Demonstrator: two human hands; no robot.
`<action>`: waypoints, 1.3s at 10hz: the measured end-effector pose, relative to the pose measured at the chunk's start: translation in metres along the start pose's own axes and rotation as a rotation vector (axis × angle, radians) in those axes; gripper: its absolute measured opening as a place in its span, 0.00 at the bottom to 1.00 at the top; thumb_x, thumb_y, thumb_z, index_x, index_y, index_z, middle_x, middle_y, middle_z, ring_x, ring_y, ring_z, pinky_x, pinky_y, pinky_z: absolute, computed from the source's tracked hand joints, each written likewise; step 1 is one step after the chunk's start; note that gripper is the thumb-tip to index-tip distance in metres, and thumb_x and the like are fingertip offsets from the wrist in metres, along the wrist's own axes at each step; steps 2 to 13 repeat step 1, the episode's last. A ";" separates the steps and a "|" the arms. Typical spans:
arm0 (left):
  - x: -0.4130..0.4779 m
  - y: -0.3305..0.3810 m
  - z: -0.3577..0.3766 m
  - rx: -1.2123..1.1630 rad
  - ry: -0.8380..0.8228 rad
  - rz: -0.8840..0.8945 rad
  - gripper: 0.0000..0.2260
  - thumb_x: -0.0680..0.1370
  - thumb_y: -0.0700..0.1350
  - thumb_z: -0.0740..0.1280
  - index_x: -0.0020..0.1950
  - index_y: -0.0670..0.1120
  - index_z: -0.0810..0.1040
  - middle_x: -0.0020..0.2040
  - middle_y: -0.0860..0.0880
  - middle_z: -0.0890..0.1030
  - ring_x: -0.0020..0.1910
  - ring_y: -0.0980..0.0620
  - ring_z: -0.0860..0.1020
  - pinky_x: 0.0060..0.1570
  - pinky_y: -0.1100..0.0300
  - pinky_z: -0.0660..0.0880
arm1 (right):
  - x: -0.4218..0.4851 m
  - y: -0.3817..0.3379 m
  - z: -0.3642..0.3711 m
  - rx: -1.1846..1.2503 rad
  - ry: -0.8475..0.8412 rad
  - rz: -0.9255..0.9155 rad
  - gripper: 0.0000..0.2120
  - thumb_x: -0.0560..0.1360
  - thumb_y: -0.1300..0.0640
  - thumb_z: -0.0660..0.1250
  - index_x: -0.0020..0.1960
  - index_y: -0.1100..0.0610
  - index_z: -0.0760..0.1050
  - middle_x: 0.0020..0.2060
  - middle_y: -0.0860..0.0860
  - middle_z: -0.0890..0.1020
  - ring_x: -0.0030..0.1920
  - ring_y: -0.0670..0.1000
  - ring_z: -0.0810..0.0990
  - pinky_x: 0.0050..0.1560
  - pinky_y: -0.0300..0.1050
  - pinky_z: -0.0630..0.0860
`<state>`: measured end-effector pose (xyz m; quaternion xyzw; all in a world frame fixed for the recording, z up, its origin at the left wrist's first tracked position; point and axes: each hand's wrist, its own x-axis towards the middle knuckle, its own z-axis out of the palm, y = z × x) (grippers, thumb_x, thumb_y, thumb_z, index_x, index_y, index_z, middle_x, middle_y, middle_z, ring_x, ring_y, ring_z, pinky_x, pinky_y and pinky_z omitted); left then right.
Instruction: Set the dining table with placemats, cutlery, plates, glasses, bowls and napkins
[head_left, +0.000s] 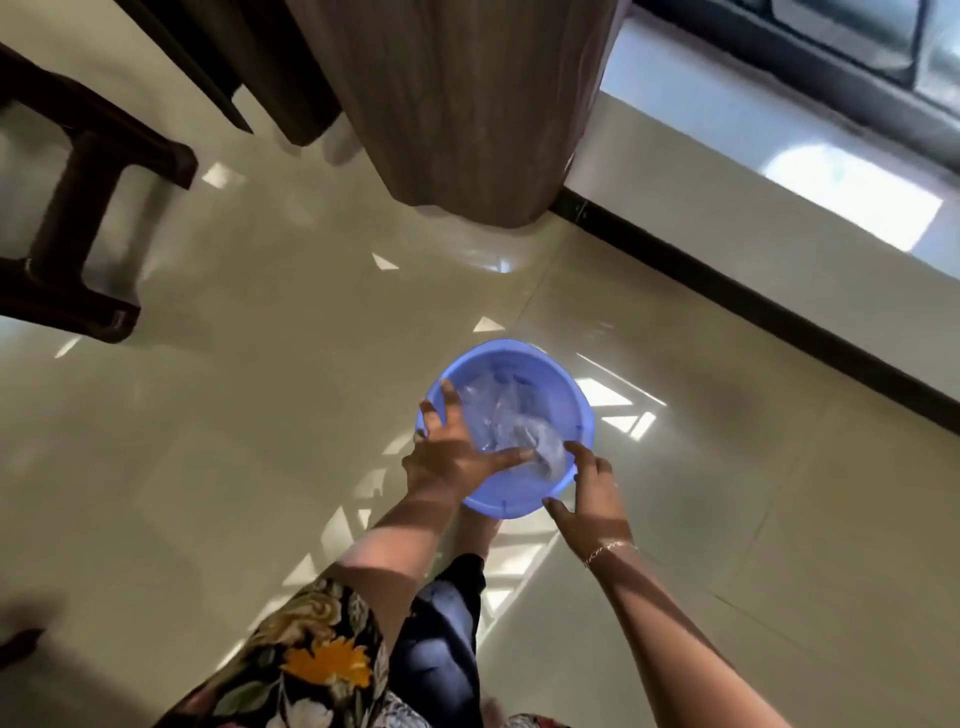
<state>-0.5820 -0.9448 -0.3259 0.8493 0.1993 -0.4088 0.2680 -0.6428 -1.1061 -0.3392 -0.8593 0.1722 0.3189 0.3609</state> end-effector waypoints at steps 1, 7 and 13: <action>-0.030 -0.019 -0.006 0.102 0.122 0.067 0.49 0.68 0.67 0.68 0.77 0.49 0.44 0.75 0.42 0.54 0.71 0.42 0.63 0.64 0.50 0.67 | -0.035 -0.010 -0.002 0.059 0.042 0.018 0.32 0.70 0.65 0.68 0.71 0.56 0.60 0.65 0.56 0.67 0.64 0.55 0.69 0.55 0.36 0.63; -0.030 -0.019 -0.006 0.102 0.122 0.067 0.49 0.68 0.67 0.68 0.77 0.49 0.44 0.75 0.42 0.54 0.71 0.42 0.63 0.64 0.50 0.67 | -0.035 -0.010 -0.002 0.059 0.042 0.018 0.32 0.70 0.65 0.68 0.71 0.56 0.60 0.65 0.56 0.67 0.64 0.55 0.69 0.55 0.36 0.63; -0.030 -0.019 -0.006 0.102 0.122 0.067 0.49 0.68 0.67 0.68 0.77 0.49 0.44 0.75 0.42 0.54 0.71 0.42 0.63 0.64 0.50 0.67 | -0.035 -0.010 -0.002 0.059 0.042 0.018 0.32 0.70 0.65 0.68 0.71 0.56 0.60 0.65 0.56 0.67 0.64 0.55 0.69 0.55 0.36 0.63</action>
